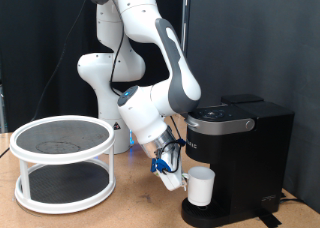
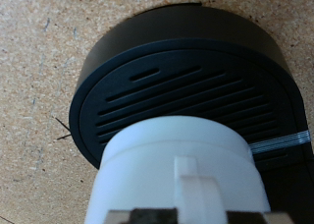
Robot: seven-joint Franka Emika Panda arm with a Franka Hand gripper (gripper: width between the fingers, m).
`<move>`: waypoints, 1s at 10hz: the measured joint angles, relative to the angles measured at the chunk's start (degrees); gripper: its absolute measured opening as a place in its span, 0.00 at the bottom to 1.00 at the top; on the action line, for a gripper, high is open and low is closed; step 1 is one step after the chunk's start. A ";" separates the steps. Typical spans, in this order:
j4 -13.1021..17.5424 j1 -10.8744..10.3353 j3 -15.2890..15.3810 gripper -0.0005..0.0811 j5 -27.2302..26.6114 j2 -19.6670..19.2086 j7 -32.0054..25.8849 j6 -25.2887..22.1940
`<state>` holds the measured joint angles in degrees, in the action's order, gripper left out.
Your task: Make a cup of coffee with the keurig machine
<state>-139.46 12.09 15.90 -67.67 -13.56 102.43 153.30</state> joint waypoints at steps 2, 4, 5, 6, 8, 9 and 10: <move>0.00 0.00 0.00 0.11 0.00 0.00 0.05 -0.02; -0.01 0.02 0.00 0.34 0.00 0.00 0.10 -0.27; -0.06 0.09 0.00 0.59 0.00 0.01 0.09 -0.84; -0.31 0.29 -0.09 0.59 0.00 0.14 0.04 -1.90; -1.89 1.38 -0.69 0.94 0.33 1.05 -0.10 -3.88; -3.21 2.30 -1.24 0.94 0.78 2.13 -0.41 -5.61; -4.57 3.25 -1.88 0.99 1.23 3.44 -1.15 -7.52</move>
<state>-144.03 15.34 14.02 -66.43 -10.12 101.28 145.78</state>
